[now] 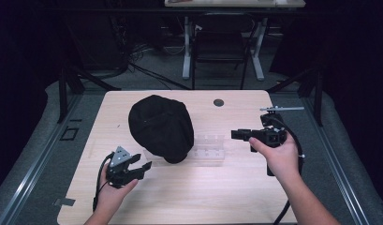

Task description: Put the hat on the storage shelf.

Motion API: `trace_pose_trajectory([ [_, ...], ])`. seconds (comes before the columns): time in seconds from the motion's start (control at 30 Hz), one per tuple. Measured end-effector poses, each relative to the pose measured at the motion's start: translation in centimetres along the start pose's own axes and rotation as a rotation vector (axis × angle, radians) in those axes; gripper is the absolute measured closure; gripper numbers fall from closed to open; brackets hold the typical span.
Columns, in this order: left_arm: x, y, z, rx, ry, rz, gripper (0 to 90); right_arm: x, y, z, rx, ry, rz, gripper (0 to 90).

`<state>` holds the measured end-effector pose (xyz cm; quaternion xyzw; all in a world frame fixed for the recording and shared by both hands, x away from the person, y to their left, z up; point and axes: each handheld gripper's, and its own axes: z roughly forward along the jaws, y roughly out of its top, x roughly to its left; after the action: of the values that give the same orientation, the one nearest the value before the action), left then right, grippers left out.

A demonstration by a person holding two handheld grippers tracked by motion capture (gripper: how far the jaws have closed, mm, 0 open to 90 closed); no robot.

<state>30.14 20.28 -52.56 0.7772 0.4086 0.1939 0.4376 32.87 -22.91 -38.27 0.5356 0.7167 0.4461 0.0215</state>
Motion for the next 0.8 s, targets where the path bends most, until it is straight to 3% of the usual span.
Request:
trace_pose_trajectory([
  [0.07,0.0,-0.2,0.0,0.012,-0.004,0.002,44.4,0.0,-0.7,0.1,-0.016,-0.044,-0.035,62.0],
  [0.33,-0.5,-0.6,0.6,0.026,-0.003,0.03,44.5,-1.2,-3.2,1.3,0.01,-0.112,-0.086,60.0],
  [0.5,-0.6,-0.8,0.8,0.032,-0.004,0.031,44.6,-2.2,-4.6,1.7,0.002,-0.126,-0.08,59.2],
  [0.67,-0.7,-0.9,0.9,0.032,-0.009,0.038,44.6,-3.1,-6.2,2.0,-0.01,-0.174,-0.104,58.7],
  [0.8,-0.7,-1.0,1.2,0.038,-0.012,0.04,44.7,-3.5,-7.4,2.3,-0.016,-0.184,-0.115,57.9],
])
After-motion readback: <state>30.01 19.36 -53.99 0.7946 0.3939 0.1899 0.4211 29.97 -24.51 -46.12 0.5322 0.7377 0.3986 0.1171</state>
